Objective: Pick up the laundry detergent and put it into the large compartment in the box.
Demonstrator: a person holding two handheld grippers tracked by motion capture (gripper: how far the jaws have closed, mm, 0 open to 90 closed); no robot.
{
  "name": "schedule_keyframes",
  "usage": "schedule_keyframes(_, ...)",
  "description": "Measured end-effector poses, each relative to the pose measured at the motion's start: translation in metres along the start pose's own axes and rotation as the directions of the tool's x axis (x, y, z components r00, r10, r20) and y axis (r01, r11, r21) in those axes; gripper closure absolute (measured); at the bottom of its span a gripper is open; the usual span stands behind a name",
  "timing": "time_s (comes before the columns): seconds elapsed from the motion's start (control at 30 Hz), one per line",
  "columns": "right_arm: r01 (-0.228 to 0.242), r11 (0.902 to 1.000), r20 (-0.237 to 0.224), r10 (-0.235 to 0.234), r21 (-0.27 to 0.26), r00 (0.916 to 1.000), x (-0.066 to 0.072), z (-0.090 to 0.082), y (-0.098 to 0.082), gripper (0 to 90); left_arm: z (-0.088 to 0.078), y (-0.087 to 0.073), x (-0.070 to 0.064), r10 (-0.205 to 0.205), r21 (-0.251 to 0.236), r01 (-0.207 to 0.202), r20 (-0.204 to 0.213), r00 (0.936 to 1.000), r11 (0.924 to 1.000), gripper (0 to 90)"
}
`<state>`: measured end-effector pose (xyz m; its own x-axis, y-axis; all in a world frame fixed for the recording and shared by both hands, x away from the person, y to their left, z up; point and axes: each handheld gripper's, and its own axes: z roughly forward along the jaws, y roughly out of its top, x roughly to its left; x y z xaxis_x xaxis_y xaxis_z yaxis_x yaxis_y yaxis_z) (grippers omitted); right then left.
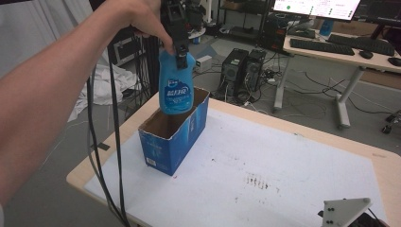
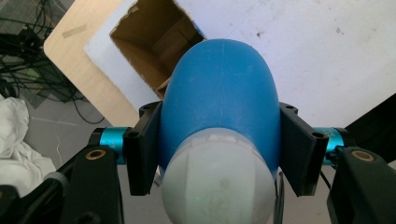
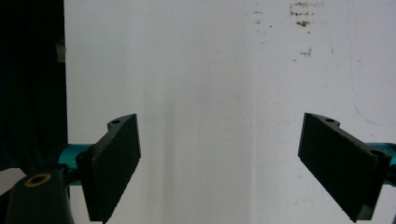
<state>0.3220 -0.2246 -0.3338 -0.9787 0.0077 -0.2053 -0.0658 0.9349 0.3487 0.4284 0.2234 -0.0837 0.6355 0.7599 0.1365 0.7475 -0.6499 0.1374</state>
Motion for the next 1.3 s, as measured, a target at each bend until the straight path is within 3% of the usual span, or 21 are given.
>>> schedule_keyframes(0.37,0.001,0.9999,-0.008,-0.001,0.011,1.0000,-0.001,0.004,0.001,12.2,0.020,-0.011,0.011,-0.023,0.037,0.023,-0.003,0.9997,0.9991,38.3)
schedule_keyframes(0.7,-0.001,0.9999,-0.013,0.001,0.017,0.9999,-0.001,0.006,0.002,12.3,0.044,-0.014,0.012,-0.023,0.032,0.022,0.036,0.9991,0.9993,38.3)
schedule_keyframes(0.97,-0.002,0.9998,-0.021,0.003,0.021,0.9998,-0.001,0.009,0.002,12.3,0.079,-0.018,0.009,-0.009,0.041,0.007,0.049,0.9988,0.9991,38.3)
schedule_keyframes(1.0,-0.003,0.9997,-0.022,0.004,0.023,0.9997,-0.001,0.009,0.002,12.3,0.083,-0.018,0.007,-0.023,0.031,0.021,0.052,0.9984,0.9993,38.2)
schedule_keyframes(1.07,-0.002,0.9998,-0.024,0.003,0.022,0.9997,-0.002,0.010,0.003,12.3,0.091,-0.019,0.008,-0.005,0.044,0.002,0.061,0.9981,0.9990,38.2)
schedule_keyframes(1.3,-0.007,0.9996,-0.024,0.008,0.026,0.9997,-0.001,0.010,0.001,12.3,0.120,-0.024,0.007,0.002,0.046,-0.006,0.089,0.9960,0.9989,38.2)
